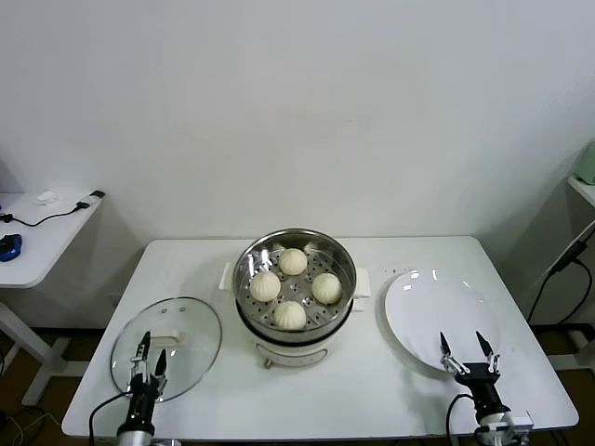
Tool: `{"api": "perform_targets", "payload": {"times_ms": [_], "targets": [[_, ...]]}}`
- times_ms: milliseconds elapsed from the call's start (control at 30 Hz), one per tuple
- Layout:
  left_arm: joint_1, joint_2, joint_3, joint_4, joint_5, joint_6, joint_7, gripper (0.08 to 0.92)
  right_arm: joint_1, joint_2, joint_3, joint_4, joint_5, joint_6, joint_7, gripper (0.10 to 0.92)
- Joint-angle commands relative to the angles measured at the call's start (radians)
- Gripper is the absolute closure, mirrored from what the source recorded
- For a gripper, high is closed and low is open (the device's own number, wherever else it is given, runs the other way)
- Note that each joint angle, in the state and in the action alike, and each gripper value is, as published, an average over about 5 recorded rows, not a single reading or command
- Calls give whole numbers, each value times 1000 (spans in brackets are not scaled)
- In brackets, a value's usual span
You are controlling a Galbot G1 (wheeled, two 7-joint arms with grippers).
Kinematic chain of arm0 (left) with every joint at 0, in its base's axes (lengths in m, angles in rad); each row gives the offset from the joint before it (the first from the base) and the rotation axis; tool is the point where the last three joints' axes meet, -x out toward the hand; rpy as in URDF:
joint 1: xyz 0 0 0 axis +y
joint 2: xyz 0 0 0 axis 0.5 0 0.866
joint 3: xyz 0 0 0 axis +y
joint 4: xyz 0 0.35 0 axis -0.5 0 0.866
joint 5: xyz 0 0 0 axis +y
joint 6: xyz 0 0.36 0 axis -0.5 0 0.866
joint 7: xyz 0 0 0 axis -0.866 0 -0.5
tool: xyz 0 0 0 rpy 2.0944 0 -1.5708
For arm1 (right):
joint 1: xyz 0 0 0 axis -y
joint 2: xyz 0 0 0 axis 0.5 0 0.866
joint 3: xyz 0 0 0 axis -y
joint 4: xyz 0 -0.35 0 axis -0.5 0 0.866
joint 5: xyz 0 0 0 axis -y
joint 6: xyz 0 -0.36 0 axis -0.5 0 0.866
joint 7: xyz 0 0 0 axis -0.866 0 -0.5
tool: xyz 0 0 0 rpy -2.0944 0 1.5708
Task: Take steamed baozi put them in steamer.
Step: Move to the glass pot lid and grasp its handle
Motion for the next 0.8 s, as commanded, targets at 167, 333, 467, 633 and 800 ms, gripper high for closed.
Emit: {"api": "perform_targets", "payload": {"times_ms": [167, 333, 467, 633, 800], "targets": [[-131, 23, -4, 96, 71, 61, 38, 177, -29, 16, 5, -4, -8, 16, -5, 203], [-141, 36, -1, 104, 85, 47, 38, 177, -32, 18, 4, -9, -9, 19, -7, 203], [-143, 50, -1, 128, 117, 39, 37, 177, -35, 18, 3, -10, -9, 21, -10, 203], [-142, 59, 2, 160, 139, 34, 38, 185, -38, 19, 3, -13, -8, 27, -11, 203], [-157, 52, 3, 185, 152, 34, 33, 320, -42, 24, -1, -12, -10, 31, -15, 203]]}}
